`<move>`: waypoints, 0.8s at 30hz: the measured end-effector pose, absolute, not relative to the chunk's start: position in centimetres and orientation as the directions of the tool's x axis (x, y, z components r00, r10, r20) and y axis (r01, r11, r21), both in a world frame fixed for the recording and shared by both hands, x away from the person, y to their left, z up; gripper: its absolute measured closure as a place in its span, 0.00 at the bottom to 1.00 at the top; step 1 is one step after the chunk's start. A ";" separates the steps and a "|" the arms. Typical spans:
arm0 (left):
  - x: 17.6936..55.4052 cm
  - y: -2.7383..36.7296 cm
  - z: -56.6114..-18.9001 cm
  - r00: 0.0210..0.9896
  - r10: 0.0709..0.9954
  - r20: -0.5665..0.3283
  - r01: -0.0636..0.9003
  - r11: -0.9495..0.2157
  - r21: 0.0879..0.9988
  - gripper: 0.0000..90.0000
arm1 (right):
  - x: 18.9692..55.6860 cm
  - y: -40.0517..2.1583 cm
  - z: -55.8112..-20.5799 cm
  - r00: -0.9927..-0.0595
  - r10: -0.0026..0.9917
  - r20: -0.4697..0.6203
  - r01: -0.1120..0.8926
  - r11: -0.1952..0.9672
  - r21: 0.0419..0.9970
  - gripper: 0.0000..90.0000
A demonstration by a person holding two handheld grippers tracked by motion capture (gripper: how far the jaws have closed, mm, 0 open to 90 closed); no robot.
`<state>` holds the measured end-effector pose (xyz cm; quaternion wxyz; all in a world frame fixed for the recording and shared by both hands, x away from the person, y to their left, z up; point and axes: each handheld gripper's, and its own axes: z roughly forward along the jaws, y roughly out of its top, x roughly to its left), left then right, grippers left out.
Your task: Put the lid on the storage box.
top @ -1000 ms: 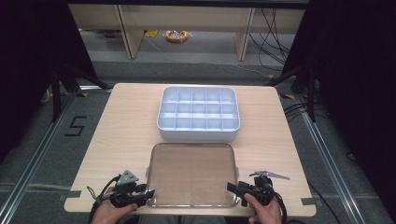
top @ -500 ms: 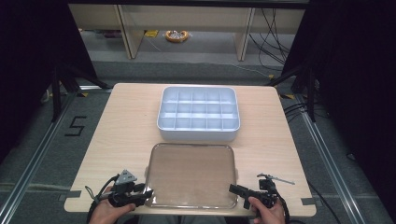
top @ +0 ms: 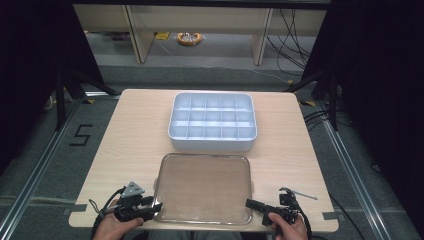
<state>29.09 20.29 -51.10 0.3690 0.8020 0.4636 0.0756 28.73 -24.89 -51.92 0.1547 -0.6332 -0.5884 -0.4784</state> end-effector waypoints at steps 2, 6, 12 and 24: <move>29.1 20.3 -51.2 0.547 0.806 -0.226 0.691 -0.282 0.666 0.57 | 28.5 -24.4 -51.7 -0.172 0.620 0.766 0.883 -0.247 0.399 0.73; 29.1 20.4 -51.2 0.551 0.799 -0.242 0.693 -0.277 0.666 0.57 | 28.3 -23.9 -50.7 -0.167 0.647 0.744 0.896 -0.214 0.388 0.73; 29.1 20.4 -51.2 0.559 0.790 -0.249 0.691 -0.279 0.667 0.52 | 28.3 -24.0 -50.7 -0.375 0.688 0.621 0.805 -0.090 0.587 0.72; 29.3 20.5 -51.2 0.549 0.790 -0.272 0.702 -0.261 0.662 0.43 | 27.2 -24.1 -50.1 -0.480 0.656 0.582 0.729 -0.070 0.680 0.74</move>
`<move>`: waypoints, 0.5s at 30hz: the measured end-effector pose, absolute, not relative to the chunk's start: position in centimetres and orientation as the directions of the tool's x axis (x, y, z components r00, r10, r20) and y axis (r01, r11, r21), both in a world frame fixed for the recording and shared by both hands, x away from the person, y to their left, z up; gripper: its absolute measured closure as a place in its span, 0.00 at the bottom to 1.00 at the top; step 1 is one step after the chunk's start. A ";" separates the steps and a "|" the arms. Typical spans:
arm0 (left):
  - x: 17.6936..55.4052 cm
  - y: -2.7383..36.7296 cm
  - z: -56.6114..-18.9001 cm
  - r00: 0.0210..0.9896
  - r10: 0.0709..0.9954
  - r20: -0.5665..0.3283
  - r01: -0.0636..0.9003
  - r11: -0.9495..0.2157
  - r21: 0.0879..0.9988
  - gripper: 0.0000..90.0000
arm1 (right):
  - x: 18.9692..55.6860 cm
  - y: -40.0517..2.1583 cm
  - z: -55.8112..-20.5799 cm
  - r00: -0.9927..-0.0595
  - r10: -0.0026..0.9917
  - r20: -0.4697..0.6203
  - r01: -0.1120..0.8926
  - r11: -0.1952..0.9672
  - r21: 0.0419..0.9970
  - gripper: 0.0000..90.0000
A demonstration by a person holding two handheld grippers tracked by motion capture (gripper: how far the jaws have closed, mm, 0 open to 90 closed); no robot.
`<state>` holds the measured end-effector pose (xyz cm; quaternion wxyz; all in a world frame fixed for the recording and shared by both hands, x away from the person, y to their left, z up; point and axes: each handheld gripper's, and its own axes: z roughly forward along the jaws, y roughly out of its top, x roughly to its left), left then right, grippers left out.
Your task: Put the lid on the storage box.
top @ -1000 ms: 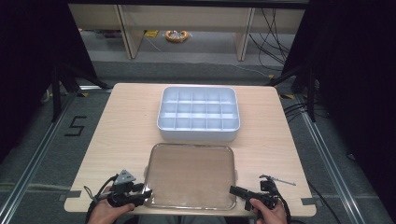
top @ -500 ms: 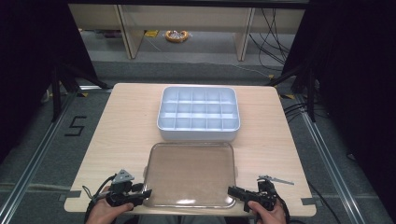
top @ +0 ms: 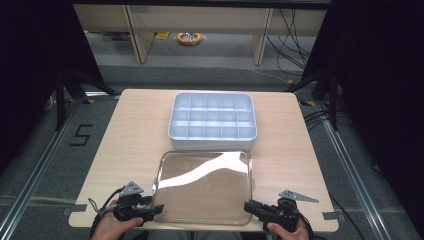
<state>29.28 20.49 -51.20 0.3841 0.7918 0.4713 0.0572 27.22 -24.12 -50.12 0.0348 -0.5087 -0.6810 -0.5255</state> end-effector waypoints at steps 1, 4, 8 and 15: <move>29.3 20.5 -51.2 0.549 0.790 -0.272 0.702 -0.261 0.662 0.42 | 27.0 -24.0 -49.8 -0.462 0.639 0.615 0.755 -0.081 0.651 0.74; 29.4 20.6 -51.2 0.540 0.790 -0.290 0.711 -0.244 0.659 0.42 | 27.2 -24.1 -49.8 -0.497 0.649 0.577 0.722 -0.060 0.690 0.74; 29.5 20.7 -51.2 0.532 0.789 -0.306 0.718 -0.229 0.657 0.38 | 27.3 -24.0 -49.4 -0.538 0.642 0.546 0.688 -0.039 0.724 0.74; 29.6 20.8 -51.2 0.521 0.786 -0.334 0.734 -0.212 0.646 0.34 | 27.7 -24.1 -48.9 -0.563 0.641 0.521 0.676 -0.005 0.737 0.76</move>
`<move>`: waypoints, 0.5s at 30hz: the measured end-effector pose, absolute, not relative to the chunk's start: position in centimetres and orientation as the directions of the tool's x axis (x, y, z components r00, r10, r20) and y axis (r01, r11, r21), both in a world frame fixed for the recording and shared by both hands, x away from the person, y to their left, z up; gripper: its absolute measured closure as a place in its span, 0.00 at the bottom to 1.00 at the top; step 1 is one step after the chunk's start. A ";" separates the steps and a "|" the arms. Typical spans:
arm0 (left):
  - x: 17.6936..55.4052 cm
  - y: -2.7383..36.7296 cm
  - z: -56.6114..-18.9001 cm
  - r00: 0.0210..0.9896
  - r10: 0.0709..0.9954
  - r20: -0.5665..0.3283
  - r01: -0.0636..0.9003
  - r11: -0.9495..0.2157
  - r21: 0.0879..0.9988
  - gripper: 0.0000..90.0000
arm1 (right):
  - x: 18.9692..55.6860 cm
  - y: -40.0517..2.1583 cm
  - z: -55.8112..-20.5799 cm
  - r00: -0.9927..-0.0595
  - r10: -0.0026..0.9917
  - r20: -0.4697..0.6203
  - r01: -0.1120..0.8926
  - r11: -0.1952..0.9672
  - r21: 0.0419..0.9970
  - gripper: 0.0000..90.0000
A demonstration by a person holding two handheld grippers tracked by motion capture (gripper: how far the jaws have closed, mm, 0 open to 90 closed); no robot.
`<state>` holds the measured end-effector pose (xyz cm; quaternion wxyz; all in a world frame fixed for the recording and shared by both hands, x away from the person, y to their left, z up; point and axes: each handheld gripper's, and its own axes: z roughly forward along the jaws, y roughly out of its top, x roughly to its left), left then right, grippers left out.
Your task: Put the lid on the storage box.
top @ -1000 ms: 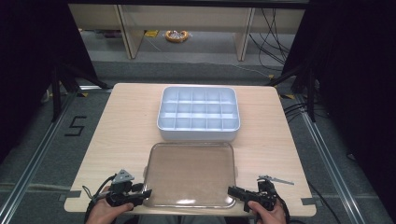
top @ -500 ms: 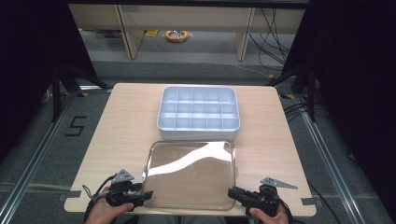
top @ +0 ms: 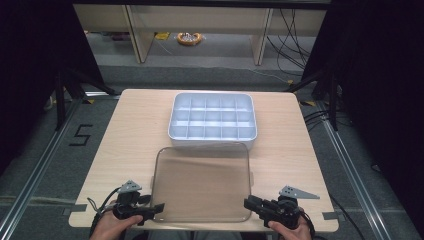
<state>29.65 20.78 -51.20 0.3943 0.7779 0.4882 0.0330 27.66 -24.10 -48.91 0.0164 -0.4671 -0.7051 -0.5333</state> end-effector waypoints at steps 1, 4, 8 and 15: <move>29.7 20.7 -51.2 0.518 0.786 -0.339 0.735 -0.206 0.646 0.34 | 27.9 -24.2 -49.0 -0.589 0.638 0.496 0.651 0.010 0.759 0.77; 29.6 20.6 -51.1 0.503 0.793 -0.345 0.745 -0.194 0.638 0.35 | 27.9 -24.0 -48.9 -0.574 0.621 0.533 0.675 -0.010 0.738 0.77; 29.6 21.2 -51.1 0.490 0.781 -0.388 0.756 -0.159 0.634 0.49 | 28.2 -24.5 -49.0 -0.543 0.656 0.525 0.687 -0.012 0.726 0.77; 29.3 21.3 -50.5 0.486 0.791 -0.372 0.724 -0.126 0.678 0.61 | 27.9 -24.1 -49.1 -0.517 0.683 0.516 0.705 -0.003 0.709 0.78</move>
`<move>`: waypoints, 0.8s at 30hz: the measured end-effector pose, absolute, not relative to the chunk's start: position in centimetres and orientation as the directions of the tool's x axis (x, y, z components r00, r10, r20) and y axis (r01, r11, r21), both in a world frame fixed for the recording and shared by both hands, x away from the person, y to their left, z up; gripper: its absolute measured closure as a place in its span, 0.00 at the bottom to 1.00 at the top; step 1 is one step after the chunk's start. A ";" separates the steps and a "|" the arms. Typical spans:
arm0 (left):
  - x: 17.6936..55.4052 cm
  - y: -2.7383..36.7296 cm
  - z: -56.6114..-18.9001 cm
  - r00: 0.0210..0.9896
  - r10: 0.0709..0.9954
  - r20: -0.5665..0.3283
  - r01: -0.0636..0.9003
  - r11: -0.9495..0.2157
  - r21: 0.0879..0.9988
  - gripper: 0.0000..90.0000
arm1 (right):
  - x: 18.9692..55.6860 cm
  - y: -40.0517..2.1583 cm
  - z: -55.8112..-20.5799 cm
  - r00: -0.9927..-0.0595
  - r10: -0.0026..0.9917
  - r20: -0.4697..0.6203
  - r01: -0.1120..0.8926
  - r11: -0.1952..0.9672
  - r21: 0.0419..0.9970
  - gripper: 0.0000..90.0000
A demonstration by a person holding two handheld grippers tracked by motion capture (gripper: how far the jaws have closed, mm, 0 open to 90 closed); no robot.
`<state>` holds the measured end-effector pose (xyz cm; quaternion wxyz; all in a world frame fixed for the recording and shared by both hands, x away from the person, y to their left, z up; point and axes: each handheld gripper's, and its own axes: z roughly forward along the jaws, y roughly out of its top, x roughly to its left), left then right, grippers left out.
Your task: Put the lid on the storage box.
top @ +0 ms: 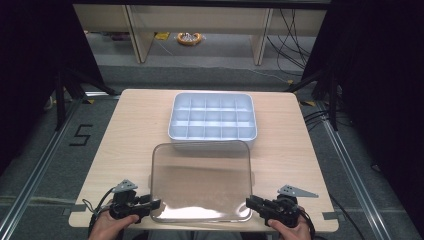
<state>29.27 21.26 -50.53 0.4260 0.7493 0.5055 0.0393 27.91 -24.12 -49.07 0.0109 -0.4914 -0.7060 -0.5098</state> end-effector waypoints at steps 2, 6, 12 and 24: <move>29.2 21.4 -50.2 0.503 0.792 -0.345 0.704 -0.145 0.695 0.65 | 28.0 -24.1 -49.1 -0.520 0.693 0.499 0.698 0.008 0.717 0.78; 28.8 21.0 -49.6 0.525 0.794 -0.308 0.659 -0.149 0.738 0.72 | 27.7 -23.7 -49.0 -0.496 0.764 0.413 0.706 0.078 0.704 0.78; 28.8 21.0 -49.3 0.521 0.797 -0.306 0.646 -0.134 0.752 0.76 | 27.7 -23.1 -48.8 -0.481 0.802 0.355 0.722 0.132 0.680 0.77; 28.7 21.1 -47.5 0.516 0.794 -0.321 0.626 -0.094 0.774 0.81 | 28.1 -23.0 -47.2 -0.490 0.823 0.286 0.675 0.151 0.722 0.78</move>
